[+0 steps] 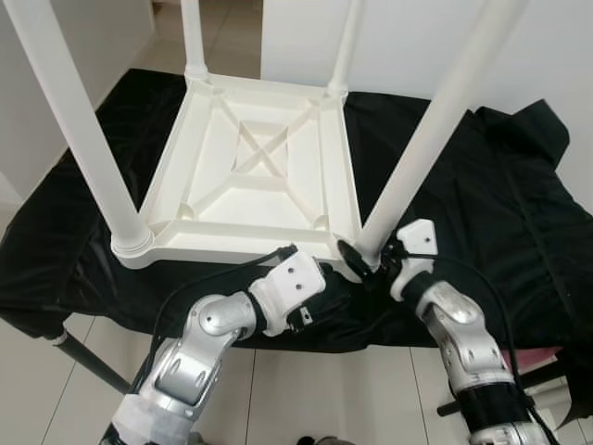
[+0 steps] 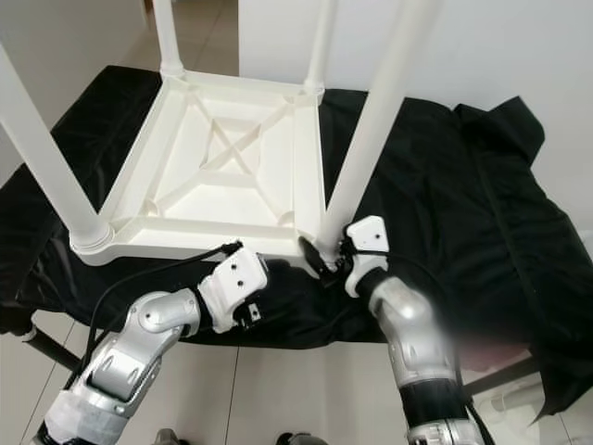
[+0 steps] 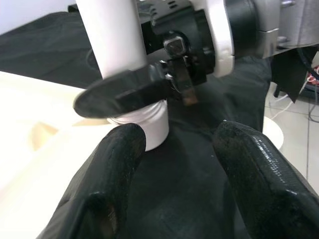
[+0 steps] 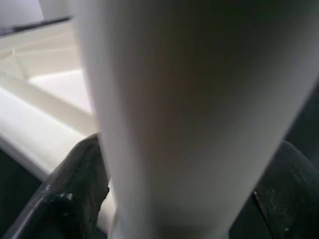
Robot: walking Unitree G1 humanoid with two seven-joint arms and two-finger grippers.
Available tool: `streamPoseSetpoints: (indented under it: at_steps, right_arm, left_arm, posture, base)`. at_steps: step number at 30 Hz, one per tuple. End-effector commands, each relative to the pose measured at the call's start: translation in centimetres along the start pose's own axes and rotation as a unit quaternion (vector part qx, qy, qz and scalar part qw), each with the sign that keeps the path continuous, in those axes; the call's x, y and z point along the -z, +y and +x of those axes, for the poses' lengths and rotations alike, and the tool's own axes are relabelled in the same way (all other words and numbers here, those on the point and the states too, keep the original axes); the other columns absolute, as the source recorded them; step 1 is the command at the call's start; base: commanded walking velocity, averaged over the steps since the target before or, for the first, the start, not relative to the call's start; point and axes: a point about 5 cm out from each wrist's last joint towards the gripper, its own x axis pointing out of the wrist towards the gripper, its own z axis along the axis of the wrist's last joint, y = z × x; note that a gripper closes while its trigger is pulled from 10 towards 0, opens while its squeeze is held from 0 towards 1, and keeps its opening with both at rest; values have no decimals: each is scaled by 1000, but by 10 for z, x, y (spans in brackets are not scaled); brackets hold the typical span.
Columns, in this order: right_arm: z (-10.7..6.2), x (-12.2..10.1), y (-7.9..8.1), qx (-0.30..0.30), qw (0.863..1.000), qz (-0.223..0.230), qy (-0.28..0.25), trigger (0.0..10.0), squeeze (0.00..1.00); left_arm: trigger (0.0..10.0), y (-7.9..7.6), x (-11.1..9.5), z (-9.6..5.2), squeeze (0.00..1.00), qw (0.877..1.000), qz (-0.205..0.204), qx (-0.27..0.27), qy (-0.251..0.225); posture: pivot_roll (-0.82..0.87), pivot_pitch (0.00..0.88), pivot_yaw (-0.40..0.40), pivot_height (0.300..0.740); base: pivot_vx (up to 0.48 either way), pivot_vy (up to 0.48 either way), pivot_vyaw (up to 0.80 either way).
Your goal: Building children table
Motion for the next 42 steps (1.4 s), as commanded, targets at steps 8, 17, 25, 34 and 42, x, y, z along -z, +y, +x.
streamPoseSetpoints:
  at_steps: [8, 17, 25, 34, 42]
  right_arm:
    - [4, 8, -3, 9, 992, 122, -18, 10000, 0]
    - [8, 13, 0, 7, 983, 179, -29, 10000, 0]
    - [7, 22, 10, 11, 948, 315, -36, 10000, 0]
    - [7, 22, 14, -9, 972, 235, -28, 10000, 0]
    - [6, 3, 0, -47, 994, 96, -27, 10000, 0]
  left_arm:
    - [10000, 3, 3, 0, 0, 999, 4, -38, 8]
    - [10000, 3, 3, 1, 0, 999, 4, -38, 7]
    - [10000, 3, 3, 2, 0, 999, 6, -35, 7]
    - [10000, 1, 3, 1, 0, 999, 6, -31, 8]
    - [10000, 0, 2, 2, 0, 1000, 2, -30, 6]
  posture:
    - [27, 78, -77, 740]
    - [25, 71, -77, 740]
    - [25, 69, -76, 740]
    - [26, 70, -72, 740]
    - [22, 79, -70, 740]
  base:
    - [0, 0, 0]
    - [0, 0, 0]
    - [0, 0, 0]
    - [0, 0, 0]
    - [0, 0, 0]
